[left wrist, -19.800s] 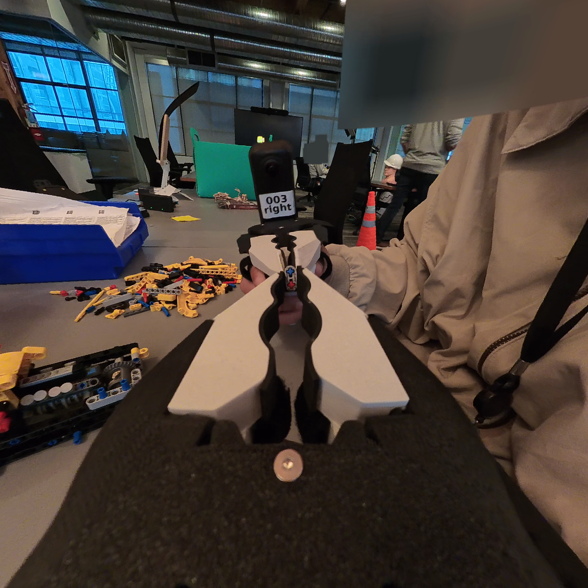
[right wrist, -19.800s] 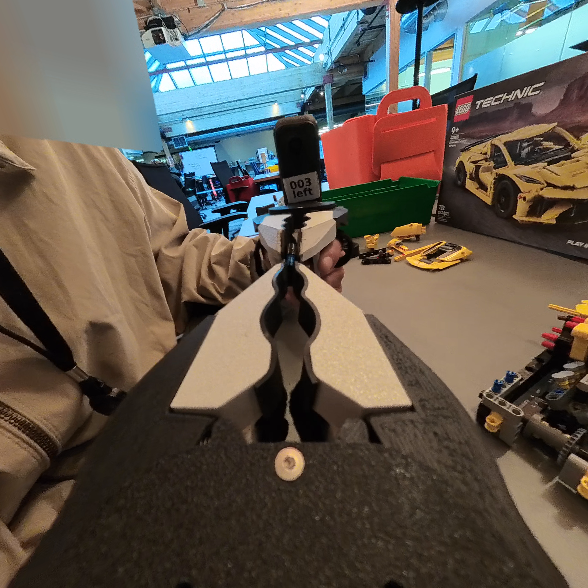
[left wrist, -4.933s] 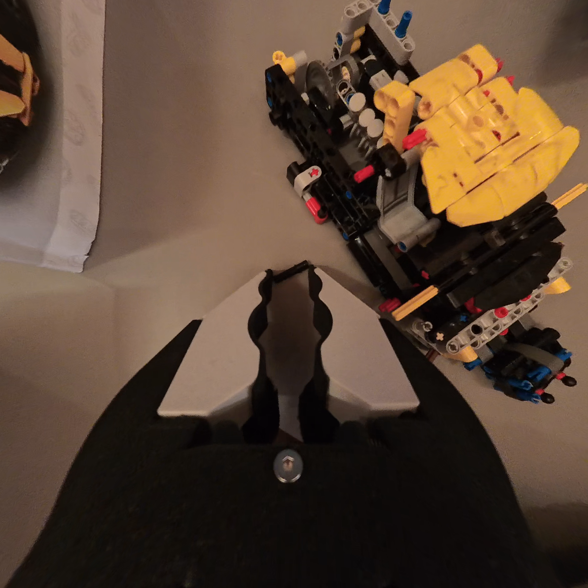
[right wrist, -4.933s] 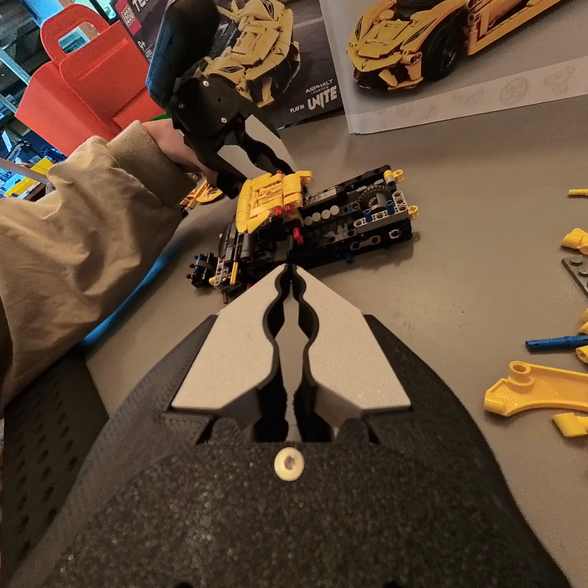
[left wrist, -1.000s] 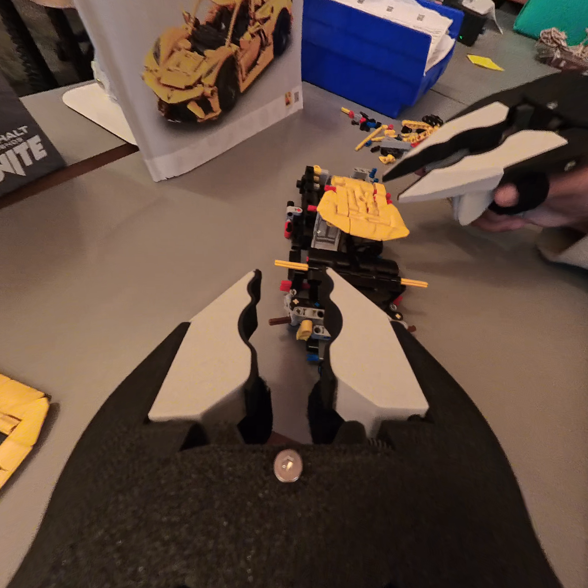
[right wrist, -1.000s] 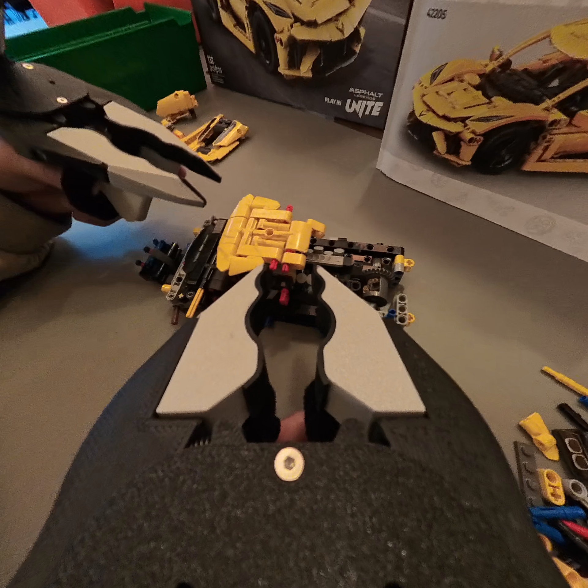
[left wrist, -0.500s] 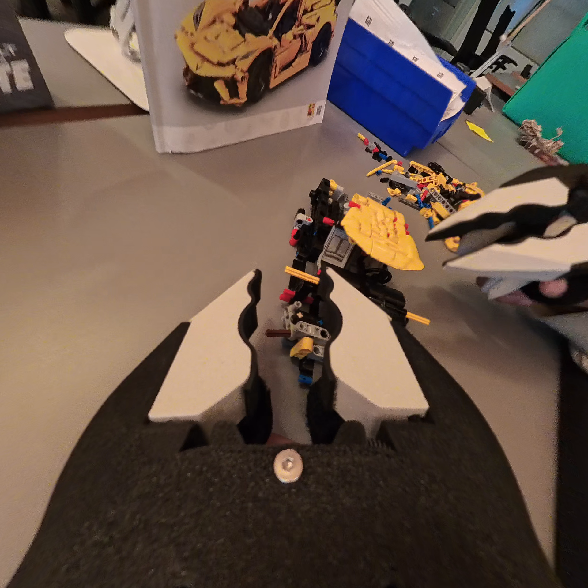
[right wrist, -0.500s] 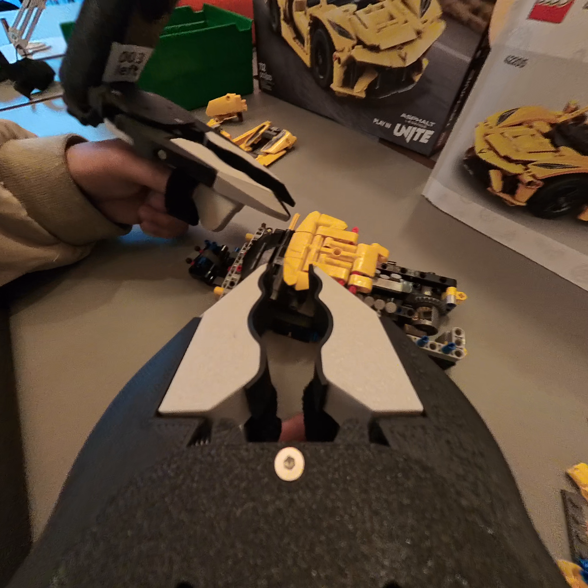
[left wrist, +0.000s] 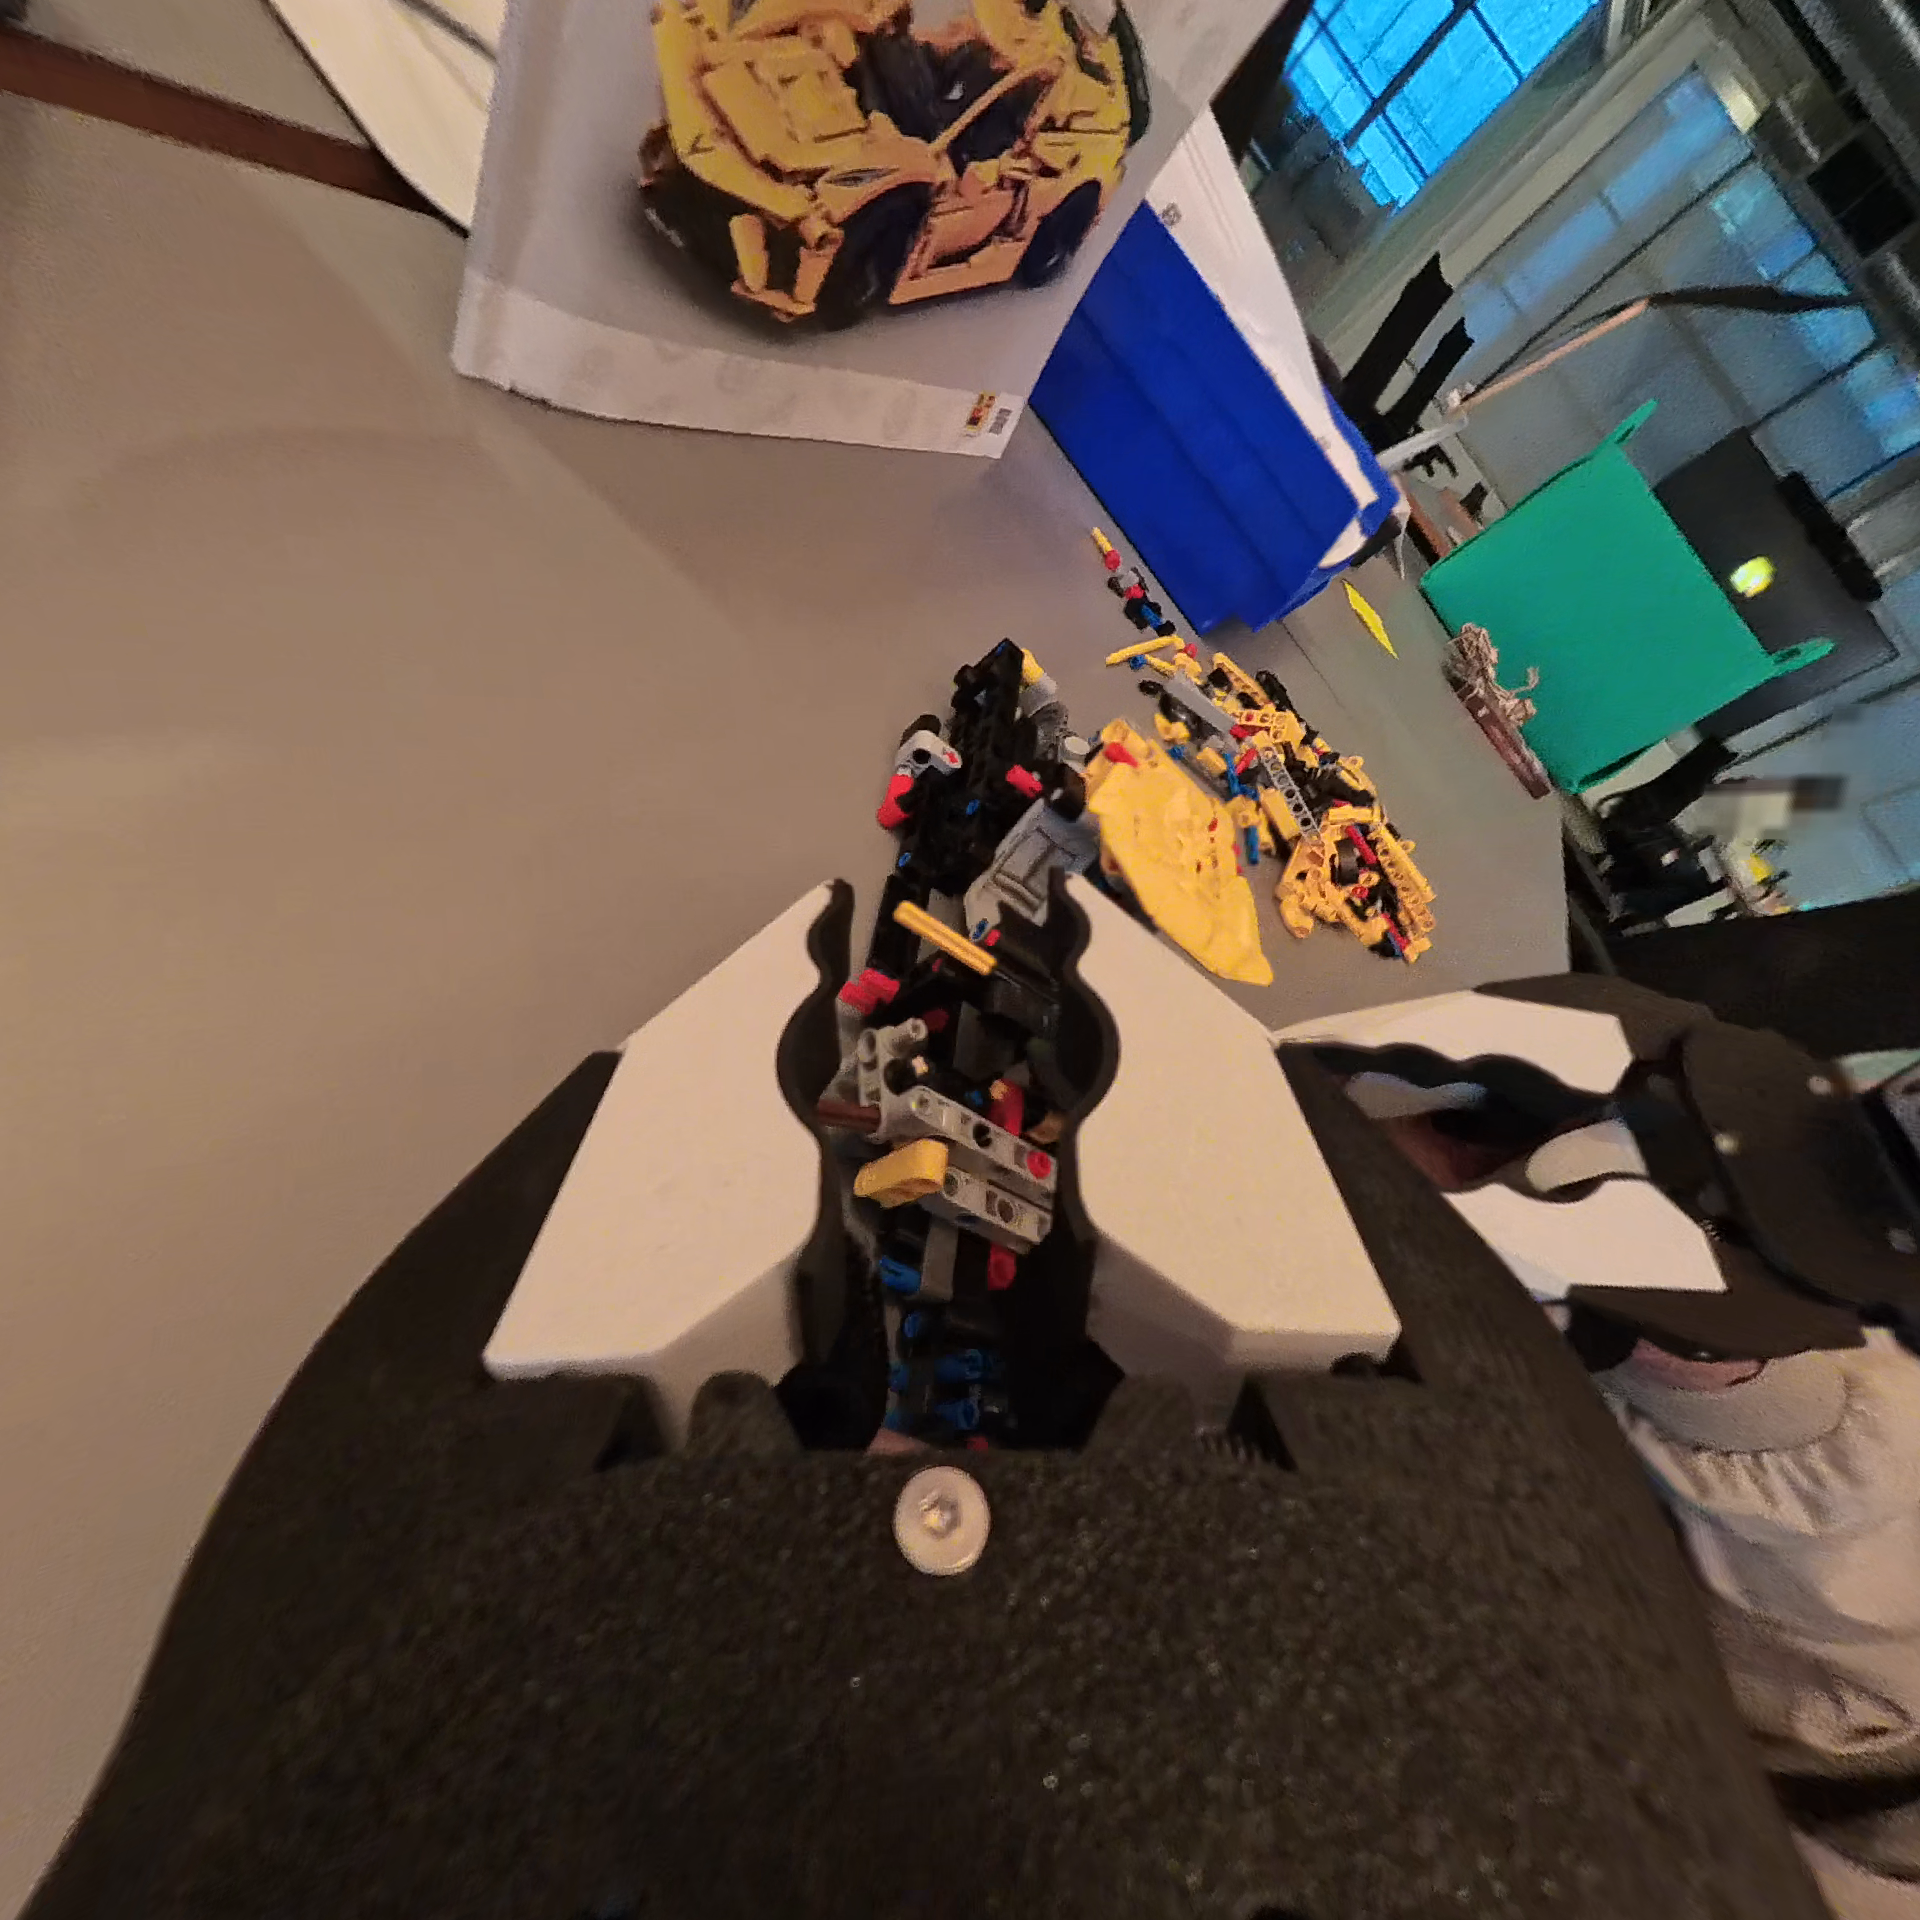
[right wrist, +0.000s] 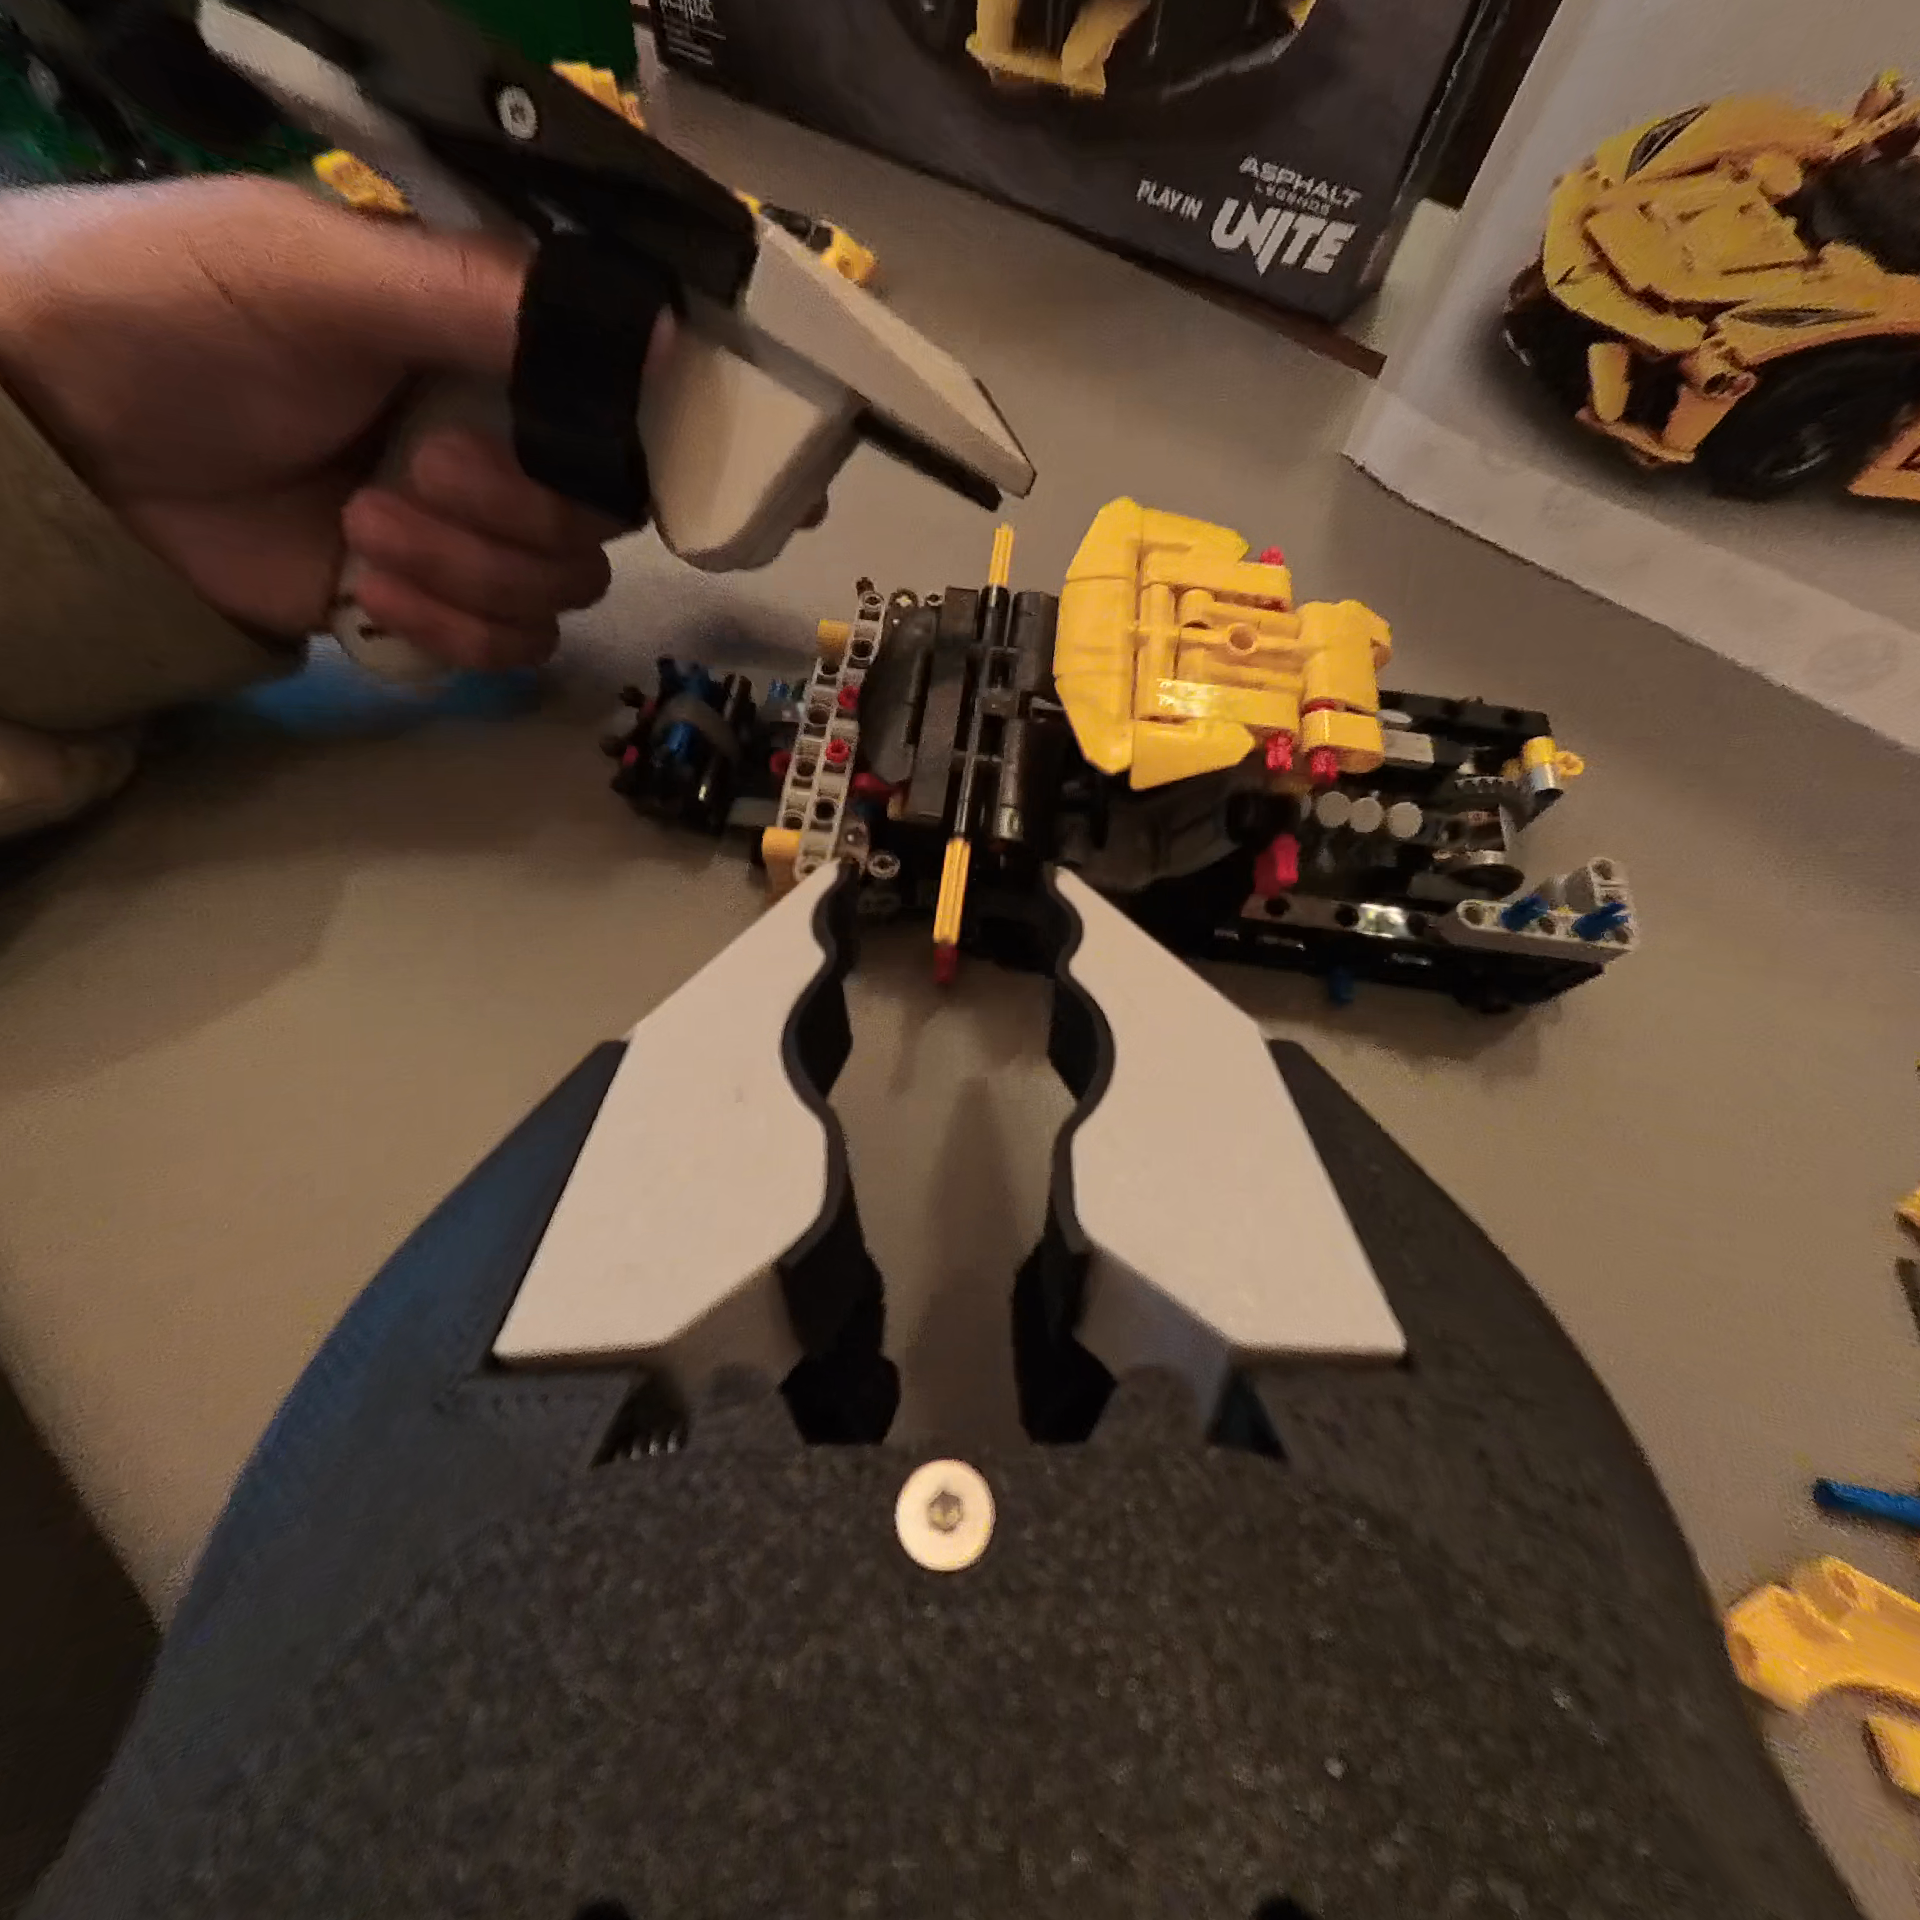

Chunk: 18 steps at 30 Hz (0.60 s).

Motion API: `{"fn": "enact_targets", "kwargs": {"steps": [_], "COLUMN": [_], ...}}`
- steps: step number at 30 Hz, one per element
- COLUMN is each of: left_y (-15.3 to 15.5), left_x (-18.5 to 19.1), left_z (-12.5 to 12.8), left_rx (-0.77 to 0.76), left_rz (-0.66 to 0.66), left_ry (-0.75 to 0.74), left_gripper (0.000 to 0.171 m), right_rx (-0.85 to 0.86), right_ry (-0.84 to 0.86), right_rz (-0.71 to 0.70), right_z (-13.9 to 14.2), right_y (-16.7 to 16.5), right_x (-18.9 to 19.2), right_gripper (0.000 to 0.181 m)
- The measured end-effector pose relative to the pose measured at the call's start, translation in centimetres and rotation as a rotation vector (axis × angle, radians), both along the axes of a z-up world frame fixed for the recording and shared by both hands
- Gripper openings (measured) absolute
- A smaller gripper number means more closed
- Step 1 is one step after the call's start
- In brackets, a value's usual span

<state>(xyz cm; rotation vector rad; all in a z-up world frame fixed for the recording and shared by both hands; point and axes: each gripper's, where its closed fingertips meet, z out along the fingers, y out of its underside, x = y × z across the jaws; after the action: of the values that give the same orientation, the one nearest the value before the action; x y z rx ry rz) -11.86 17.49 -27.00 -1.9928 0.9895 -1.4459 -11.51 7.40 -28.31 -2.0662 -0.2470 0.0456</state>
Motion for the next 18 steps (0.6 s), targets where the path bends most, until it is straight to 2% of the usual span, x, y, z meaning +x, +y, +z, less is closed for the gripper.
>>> {"fn": "enact_targets", "kwargs": {"steps": [4,7,9,11,15,18], "left_y": [-1.7,-4.3,-4.9,-4.9,-3.7,-4.5], "left_x": [-0.5,-0.4,-0.1,0.1,-0.2,-0.3], "left_z": [0.2,-0.3,-0.3,-0.4,-0.7,-1.3], "left_rx": [0.261,0.297,0.301,0.307,0.438,0.555], "left_rz": [-0.098,-0.213,-0.223,-0.217,-0.165,-0.212], "left_ry": [0.083,0.123,0.120,0.120,0.186,0.248], "left_gripper": [0.038,0.038,0.038,0.037,0.038,0.053], "right_rx": [-0.039,-0.063,-0.077,-0.078,-0.087,-0.095], "right_ry": [-0.003,0.003,0.022,0.024,0.063,0.067], "right_rz": [0.025,0.026,0.027,0.009,0.014,0.024], "right_z": [-1.0,-1.4,-1.6,-1.6,-1.7,-1.8], "right_y": [-0.3,0.0,0.1,0.2,0.5,0.6], "right_x": [-0.4,-0.4,-0.5,-0.1,-0.3,-0.5], "right_gripper": [0.024,0.020,0.017,0.006,0.005,0.005]}}
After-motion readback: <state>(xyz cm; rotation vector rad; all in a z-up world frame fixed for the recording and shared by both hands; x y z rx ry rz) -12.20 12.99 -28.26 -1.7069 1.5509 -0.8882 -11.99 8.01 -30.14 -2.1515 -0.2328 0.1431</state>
